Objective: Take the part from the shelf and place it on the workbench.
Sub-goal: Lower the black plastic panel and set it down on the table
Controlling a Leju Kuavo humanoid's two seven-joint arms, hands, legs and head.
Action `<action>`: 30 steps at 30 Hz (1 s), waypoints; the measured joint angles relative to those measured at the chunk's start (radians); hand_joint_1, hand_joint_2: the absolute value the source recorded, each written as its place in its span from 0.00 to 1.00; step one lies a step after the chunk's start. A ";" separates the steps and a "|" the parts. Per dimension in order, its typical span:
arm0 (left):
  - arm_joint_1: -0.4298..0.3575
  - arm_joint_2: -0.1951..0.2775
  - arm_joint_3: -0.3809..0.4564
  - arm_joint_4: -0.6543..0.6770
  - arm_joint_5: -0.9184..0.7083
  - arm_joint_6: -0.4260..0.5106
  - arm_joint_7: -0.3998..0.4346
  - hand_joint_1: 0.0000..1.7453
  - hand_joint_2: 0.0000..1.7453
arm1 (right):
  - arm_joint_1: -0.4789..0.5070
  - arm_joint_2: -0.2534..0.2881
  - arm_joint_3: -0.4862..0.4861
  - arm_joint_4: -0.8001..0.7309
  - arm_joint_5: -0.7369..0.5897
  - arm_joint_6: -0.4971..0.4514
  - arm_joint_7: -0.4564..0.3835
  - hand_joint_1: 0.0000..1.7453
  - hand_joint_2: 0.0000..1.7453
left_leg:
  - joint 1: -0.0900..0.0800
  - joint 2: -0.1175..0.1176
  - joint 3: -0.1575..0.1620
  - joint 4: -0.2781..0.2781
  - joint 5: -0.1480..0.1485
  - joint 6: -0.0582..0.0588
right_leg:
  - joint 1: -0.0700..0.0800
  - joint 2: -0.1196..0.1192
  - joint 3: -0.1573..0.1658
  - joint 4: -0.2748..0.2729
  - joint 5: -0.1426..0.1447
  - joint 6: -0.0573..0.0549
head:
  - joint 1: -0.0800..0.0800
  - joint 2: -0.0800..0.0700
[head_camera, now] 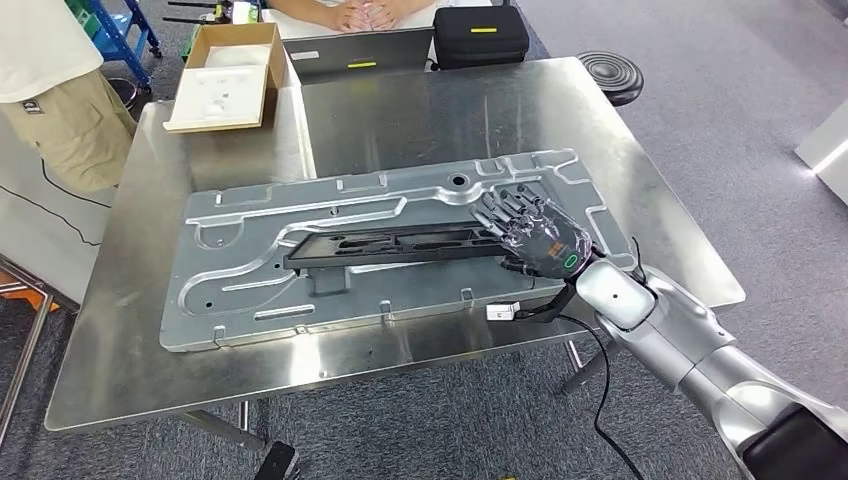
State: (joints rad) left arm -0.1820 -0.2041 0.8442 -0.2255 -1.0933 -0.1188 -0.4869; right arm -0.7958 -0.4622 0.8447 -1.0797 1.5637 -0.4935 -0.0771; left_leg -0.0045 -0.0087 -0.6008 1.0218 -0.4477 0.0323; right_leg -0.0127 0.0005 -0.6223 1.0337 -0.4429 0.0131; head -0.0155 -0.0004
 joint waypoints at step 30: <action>0.000 0.004 0.000 0.000 0.017 0.028 0.019 0.00 0.00 | 0.148 0.095 -0.231 0.054 -0.178 -0.044 -0.037 0.00 1.00 | -0.002 0.001 0.002 -0.005 0.006 0.005 | 0.006 -0.001 0.011 -0.006 0.000 0.000 | 0.000 0.000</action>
State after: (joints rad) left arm -0.1819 -0.1996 0.8442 -0.2255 -1.0762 -0.0907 -0.4679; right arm -0.6481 -0.3669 0.6132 -1.0259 1.3858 -0.5379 -0.1140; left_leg -0.0068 -0.0081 -0.5984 1.0166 -0.4415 0.0372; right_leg -0.0069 -0.0008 -0.6117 1.0273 -0.4433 0.0133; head -0.0151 -0.0004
